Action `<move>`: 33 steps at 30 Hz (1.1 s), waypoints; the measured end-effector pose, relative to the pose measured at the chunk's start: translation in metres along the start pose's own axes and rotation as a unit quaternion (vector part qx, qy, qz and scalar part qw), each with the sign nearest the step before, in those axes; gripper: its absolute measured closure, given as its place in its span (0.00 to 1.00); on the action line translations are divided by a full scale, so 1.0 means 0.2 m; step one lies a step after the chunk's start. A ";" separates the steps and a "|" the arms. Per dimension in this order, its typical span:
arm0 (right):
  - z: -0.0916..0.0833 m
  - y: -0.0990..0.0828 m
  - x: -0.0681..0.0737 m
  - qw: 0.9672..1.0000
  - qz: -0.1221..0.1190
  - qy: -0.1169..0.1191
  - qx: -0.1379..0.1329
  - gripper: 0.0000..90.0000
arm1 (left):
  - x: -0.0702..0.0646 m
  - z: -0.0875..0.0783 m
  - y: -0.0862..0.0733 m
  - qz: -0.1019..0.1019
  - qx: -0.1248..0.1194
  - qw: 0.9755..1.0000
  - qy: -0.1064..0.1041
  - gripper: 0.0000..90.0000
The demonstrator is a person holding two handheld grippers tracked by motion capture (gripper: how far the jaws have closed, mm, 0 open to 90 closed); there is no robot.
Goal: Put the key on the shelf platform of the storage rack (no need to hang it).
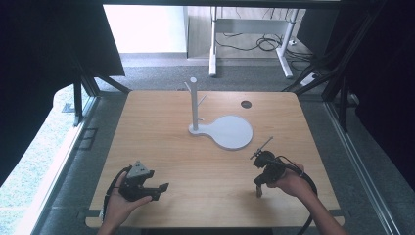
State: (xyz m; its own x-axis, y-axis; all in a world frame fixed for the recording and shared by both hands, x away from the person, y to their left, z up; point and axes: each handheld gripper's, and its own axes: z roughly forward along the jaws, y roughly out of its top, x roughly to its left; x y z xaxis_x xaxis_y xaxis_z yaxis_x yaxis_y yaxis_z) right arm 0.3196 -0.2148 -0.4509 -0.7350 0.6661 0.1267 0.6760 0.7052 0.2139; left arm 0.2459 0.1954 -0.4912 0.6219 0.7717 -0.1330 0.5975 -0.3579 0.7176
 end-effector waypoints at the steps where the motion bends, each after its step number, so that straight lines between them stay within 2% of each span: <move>1: -0.03 0.01 -0.01 1.000 -0.005 -0.003 -0.005 1.00 | 0.00 0.00 0.00 0.002 -0.001 1.000 0.000 0.29; 11: -0.13 0.09 -0.02 1.000 -0.014 -0.014 -0.023 1.00 | 0.01 -0.01 0.00 0.001 -0.003 1.000 0.001 0.29; 28: -0.16 0.20 -0.05 0.999 -0.018 -0.017 -0.028 1.00 | 0.01 -0.01 0.00 0.001 -0.004 1.000 0.003 0.29; 33: -0.18 0.25 -0.08 0.999 -0.018 -0.019 -0.034 1.00 | 0.01 0.00 0.00 0.000 0.001 1.000 0.004 0.29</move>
State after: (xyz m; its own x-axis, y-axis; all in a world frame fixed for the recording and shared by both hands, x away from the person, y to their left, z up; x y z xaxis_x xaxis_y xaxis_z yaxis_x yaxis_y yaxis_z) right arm 0.3635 -0.1979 -0.4081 -0.7559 0.6496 0.0818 0.6424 0.7117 0.2841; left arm 0.2464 0.1964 -0.4912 0.6182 0.7757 -0.1270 0.5976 -0.3590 0.7169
